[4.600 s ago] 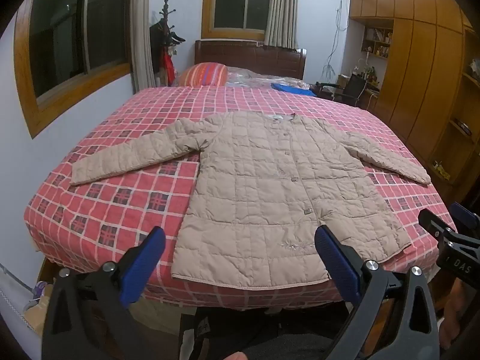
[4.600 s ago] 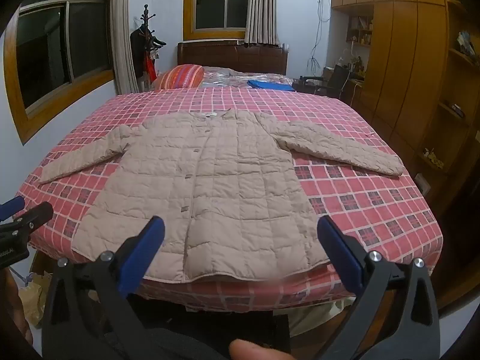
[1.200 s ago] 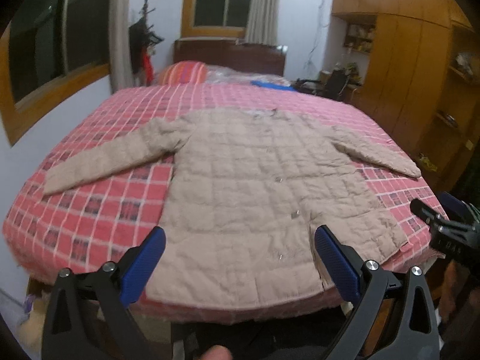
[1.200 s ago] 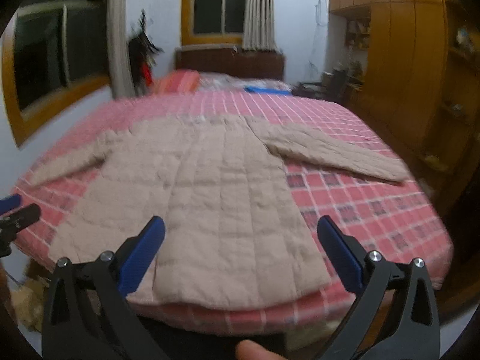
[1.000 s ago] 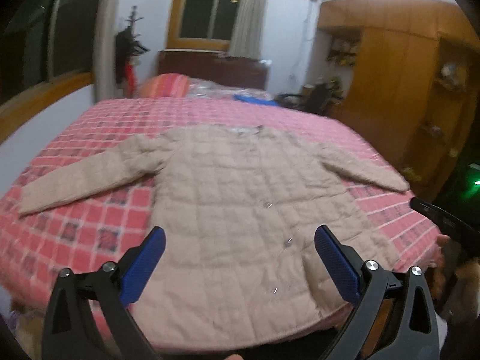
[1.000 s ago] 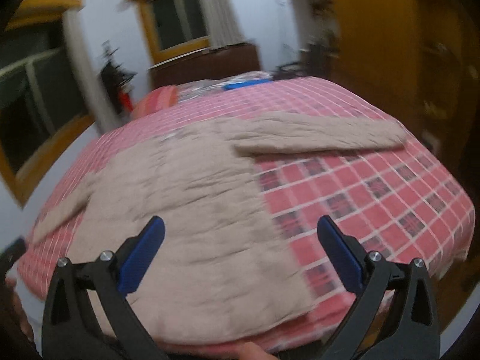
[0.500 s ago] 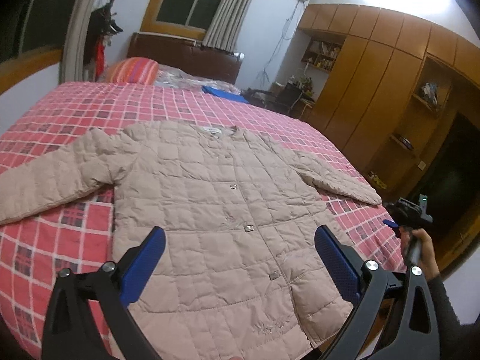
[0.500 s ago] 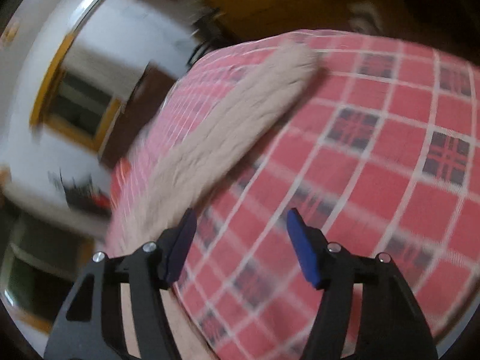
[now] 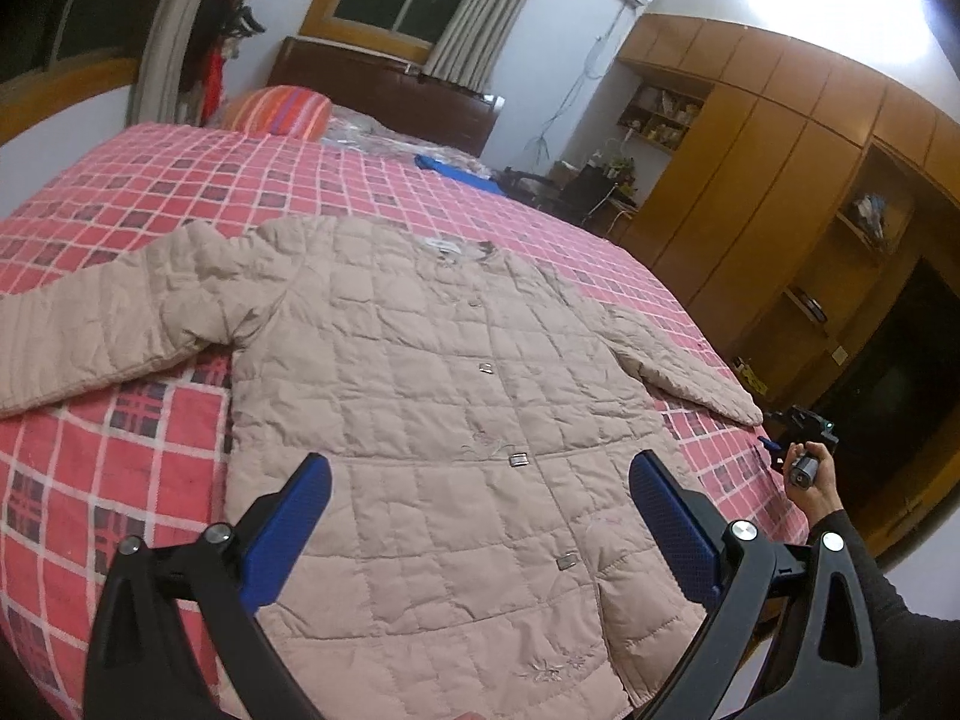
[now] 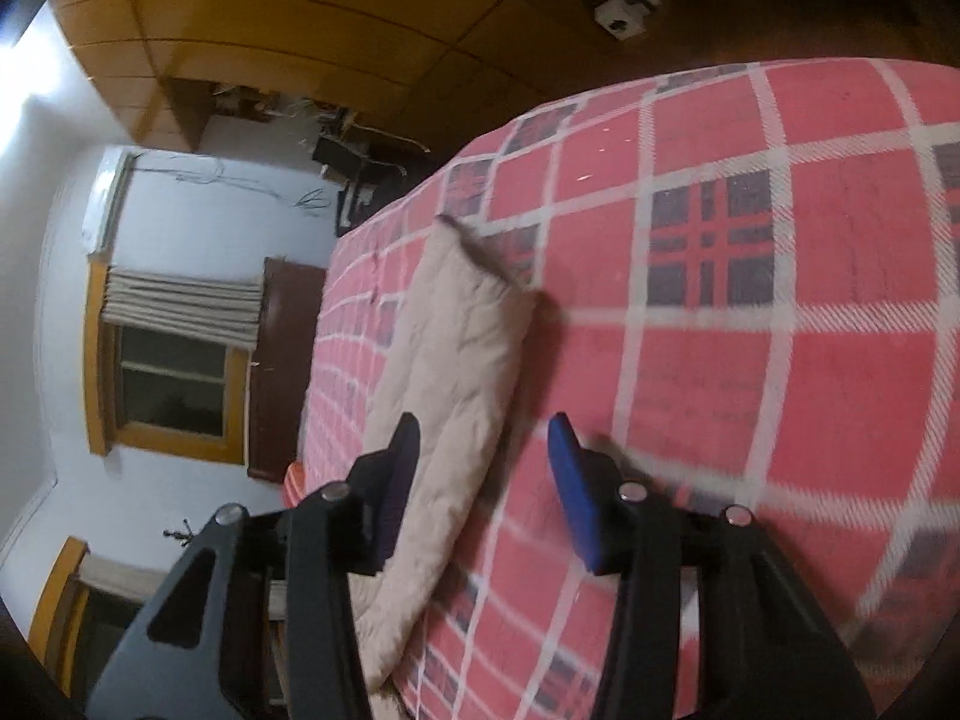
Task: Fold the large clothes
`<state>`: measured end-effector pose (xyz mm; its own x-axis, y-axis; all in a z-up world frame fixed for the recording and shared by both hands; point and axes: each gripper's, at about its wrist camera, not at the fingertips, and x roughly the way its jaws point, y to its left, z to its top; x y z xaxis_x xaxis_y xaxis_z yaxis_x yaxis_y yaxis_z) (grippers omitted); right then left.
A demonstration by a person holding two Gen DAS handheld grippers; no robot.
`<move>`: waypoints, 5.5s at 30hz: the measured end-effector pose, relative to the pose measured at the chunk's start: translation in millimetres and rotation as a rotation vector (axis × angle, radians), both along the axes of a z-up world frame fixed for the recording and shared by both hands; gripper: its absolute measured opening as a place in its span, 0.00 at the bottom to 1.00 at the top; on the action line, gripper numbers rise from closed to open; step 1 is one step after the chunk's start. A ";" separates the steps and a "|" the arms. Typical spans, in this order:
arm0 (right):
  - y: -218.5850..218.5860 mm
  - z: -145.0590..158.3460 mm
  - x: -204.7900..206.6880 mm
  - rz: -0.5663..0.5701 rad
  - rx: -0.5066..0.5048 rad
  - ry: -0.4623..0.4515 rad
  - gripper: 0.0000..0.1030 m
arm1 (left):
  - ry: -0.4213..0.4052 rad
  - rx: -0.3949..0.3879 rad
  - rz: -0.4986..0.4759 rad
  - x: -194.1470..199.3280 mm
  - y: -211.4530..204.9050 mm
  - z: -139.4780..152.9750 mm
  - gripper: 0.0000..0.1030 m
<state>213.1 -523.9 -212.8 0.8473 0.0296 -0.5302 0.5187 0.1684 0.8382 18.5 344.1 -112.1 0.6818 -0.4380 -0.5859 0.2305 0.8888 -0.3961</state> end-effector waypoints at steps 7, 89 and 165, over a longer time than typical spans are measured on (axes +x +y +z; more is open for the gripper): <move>-14.4 -10.8 23.5 -0.007 -0.009 0.028 0.44 | 0.016 0.001 0.019 4.3 3.6 -4.1 0.97; 565.8 86.5 163.1 1.276 -0.791 -0.056 0.59 | 0.293 -0.154 0.014 233.2 -20.0 -46.5 0.97; 425.6 123.5 179.2 1.151 -0.337 -0.221 0.76 | 0.253 -0.197 0.160 166.6 136.5 -31.8 0.90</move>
<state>392.3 -98.3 -89.3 0.4895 0.7116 -0.5039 -0.2254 0.6615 0.7152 185.1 480.6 -144.0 0.5953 -0.4590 -0.6595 -0.0324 0.8064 -0.5904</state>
